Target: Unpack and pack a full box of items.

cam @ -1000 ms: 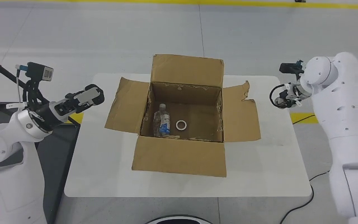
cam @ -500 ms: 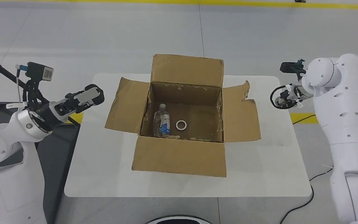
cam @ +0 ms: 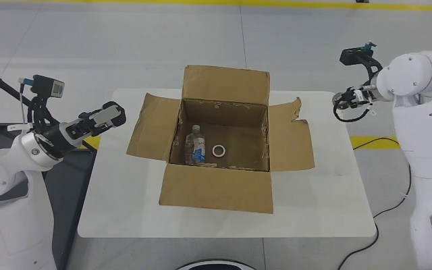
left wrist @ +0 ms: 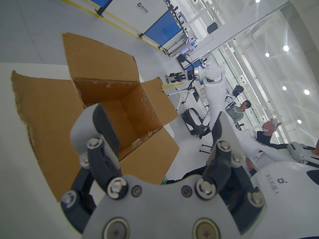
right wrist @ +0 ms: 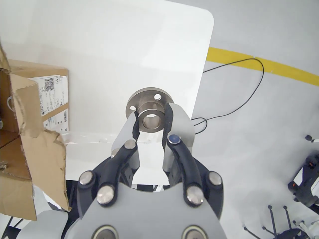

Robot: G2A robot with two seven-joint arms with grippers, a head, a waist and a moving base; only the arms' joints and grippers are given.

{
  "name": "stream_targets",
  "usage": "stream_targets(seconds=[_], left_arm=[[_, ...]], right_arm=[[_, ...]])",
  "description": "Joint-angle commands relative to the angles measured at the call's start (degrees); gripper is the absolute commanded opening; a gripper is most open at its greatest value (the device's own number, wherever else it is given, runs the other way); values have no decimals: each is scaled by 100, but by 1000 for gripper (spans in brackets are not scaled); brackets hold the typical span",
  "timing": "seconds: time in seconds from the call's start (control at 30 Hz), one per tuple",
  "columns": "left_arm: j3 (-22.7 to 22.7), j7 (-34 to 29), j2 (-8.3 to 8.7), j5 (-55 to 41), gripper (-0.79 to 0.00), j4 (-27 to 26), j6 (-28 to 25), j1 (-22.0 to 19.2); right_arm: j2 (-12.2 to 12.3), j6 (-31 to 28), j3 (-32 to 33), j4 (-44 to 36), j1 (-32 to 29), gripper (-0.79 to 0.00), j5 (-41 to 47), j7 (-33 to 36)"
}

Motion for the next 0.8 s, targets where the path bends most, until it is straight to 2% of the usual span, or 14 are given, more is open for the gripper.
stream_targets(seconds=[0.0,0.2,0.47,0.63,0.77], left_arm=[[0,0,0,0,0,0,0,0],[0,0,0,0,0,0,0,0],[0,0,0,0,0,0,0,0],[0,0,0,0,0,0,0,0],[0,0,0,0,0,0,0,0]], right_arm=[[75,-12,-54,-177,25,-785,221,0],[275,-32,-364,-645,179,-785,930,0],[485,7,-1102,-1227,570,-785,1817,0],[573,38,-1528,-1225,838,-785,2244,0],[578,45,-1553,-1216,854,-785,2262,0]])
